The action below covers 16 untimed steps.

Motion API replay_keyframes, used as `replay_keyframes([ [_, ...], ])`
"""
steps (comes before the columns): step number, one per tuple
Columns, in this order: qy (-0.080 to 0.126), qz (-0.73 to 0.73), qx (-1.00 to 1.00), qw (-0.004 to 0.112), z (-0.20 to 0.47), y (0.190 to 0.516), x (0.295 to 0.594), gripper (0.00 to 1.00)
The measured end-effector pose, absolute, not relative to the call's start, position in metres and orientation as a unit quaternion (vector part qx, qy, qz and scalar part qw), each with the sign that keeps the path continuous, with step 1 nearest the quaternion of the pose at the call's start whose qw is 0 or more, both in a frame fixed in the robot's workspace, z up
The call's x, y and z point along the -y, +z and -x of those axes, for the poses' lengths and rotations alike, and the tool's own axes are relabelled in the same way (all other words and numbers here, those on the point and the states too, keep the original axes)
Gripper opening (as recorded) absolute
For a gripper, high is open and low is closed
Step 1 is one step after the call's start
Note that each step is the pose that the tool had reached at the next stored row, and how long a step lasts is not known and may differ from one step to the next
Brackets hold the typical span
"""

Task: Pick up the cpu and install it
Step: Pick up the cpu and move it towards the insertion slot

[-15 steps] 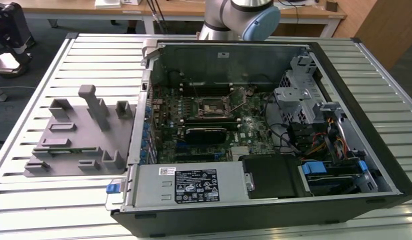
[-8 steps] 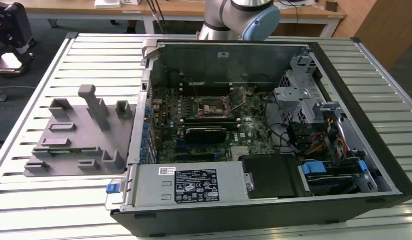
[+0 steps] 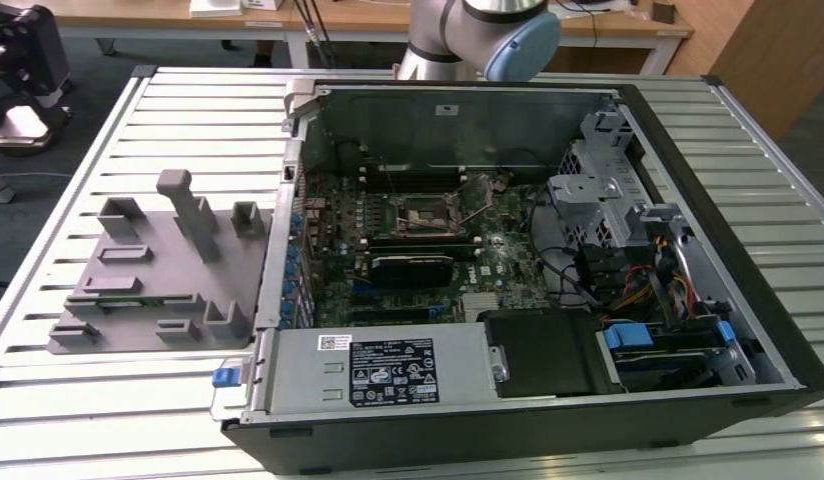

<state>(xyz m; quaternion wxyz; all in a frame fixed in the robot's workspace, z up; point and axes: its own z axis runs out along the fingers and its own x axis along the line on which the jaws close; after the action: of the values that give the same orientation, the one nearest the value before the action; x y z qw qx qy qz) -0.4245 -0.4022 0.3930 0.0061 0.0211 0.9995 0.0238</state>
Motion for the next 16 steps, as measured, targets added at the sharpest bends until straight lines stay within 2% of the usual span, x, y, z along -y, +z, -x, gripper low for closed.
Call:
replay_keyframes([
  [16, 0.024, -0.021, -0.999, 0.006, 0.4184, 0.3930, 0.4020, 0.54],
])
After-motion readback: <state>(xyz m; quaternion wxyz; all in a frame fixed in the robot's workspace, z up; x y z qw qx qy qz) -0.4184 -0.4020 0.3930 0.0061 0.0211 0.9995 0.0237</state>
